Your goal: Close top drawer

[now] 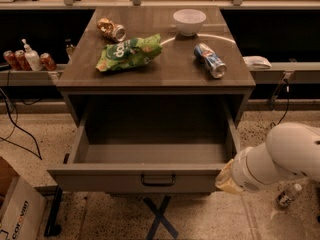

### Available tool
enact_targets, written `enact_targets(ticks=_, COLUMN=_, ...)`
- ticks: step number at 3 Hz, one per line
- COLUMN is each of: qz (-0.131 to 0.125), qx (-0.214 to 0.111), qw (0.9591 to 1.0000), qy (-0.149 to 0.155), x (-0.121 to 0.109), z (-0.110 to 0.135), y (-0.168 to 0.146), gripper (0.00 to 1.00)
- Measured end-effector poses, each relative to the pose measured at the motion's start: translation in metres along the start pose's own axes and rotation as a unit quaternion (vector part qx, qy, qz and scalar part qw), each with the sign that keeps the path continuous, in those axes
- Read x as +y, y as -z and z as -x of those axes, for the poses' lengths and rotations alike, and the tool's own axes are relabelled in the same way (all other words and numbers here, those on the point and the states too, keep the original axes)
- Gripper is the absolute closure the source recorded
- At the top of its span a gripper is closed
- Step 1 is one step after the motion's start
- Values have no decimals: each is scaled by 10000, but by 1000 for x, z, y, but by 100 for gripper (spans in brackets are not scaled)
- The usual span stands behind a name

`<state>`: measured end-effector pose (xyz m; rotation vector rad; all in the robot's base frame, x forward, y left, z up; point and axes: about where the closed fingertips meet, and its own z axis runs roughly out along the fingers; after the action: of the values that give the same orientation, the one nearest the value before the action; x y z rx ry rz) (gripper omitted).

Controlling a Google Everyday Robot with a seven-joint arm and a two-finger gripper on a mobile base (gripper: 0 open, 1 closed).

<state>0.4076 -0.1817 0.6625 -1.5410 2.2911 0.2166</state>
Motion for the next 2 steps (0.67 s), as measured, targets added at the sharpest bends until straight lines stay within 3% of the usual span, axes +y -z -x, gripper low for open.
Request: enact_targets(ticks=2, qz=-627, qx=-373, qw=9971, qy=206, x=-55, z=33, y=-20, gripper=100)
